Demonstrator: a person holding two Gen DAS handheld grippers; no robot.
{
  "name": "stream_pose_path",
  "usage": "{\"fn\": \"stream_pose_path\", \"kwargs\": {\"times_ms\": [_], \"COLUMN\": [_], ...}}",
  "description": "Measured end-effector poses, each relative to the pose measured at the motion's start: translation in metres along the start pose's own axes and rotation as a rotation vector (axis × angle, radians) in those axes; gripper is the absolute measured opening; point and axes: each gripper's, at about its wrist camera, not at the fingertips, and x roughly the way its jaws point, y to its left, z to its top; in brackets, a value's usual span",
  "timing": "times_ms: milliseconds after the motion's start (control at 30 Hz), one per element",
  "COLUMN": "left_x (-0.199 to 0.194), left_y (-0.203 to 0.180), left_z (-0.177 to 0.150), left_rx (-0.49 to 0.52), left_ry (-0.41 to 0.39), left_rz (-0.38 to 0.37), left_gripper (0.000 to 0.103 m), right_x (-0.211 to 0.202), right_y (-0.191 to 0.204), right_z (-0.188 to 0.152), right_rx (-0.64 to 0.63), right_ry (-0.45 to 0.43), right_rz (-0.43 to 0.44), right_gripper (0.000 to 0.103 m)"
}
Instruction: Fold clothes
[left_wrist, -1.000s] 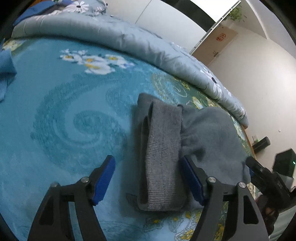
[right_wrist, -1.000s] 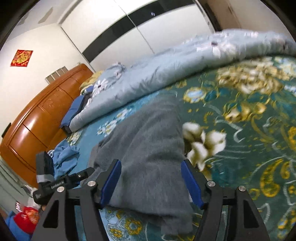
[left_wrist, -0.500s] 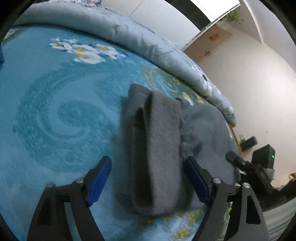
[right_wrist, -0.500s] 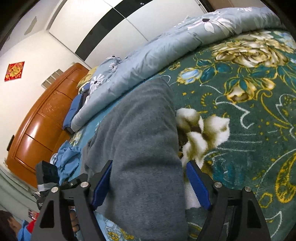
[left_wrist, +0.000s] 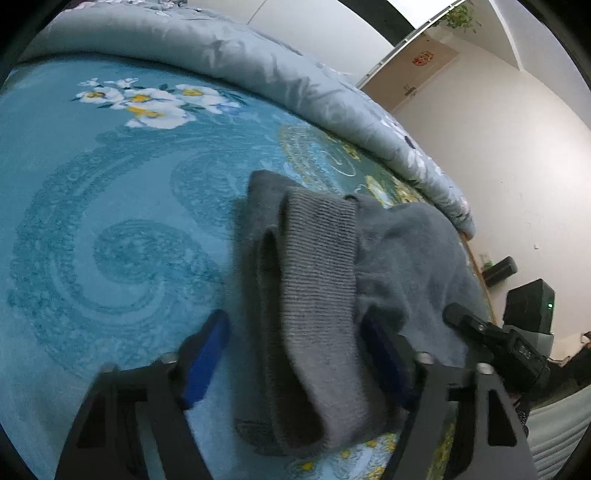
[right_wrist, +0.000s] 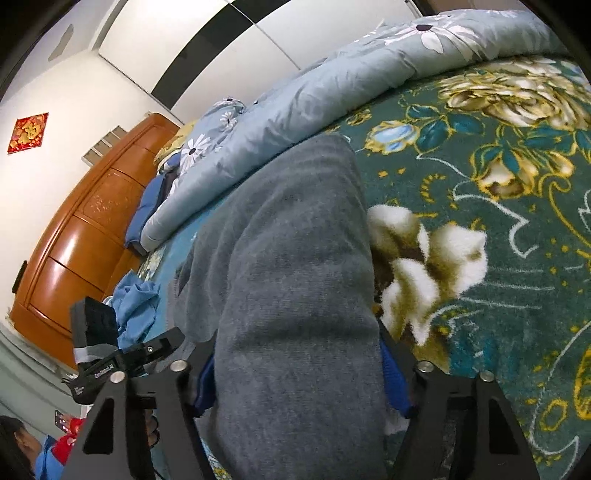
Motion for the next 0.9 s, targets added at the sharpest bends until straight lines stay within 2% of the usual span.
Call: {"fn": "stream_pose_path", "kwargs": {"times_ms": [100, 233, 367, 533, 700, 900], "left_x": [0.004, -0.002, -0.013, -0.027, -0.017, 0.026], "left_y": [-0.004, -0.021, -0.044, -0.093, -0.148, -0.238], "left_z": [-0.001, -0.005, -0.006, -0.012, -0.022, -0.037], "left_rx": [-0.007, 0.045, 0.104, 0.213, 0.279, 0.368], "left_ry": [0.005, -0.057, -0.081, -0.095, -0.082, -0.043], "left_rz": [-0.013, 0.061, 0.12, 0.13, 0.076, -0.01], "left_gripper": [0.049, 0.036, 0.028, 0.028, 0.028, 0.028], "right_x": [-0.001, -0.001, -0.01, -0.042, -0.095, -0.175], "right_y": [0.002, 0.008, 0.009, 0.007, -0.017, -0.073], "right_z": [0.0, 0.004, 0.011, 0.017, 0.017, 0.028], "right_rx": [0.002, -0.006, 0.014, 0.015, 0.017, 0.002], "right_ry": [0.004, 0.013, 0.011, -0.028, -0.087, -0.139], "right_rz": [-0.023, -0.054, -0.014, 0.022, 0.02, -0.075], "right_gripper": [0.057, 0.046, 0.036, 0.033, 0.033, 0.033]}}
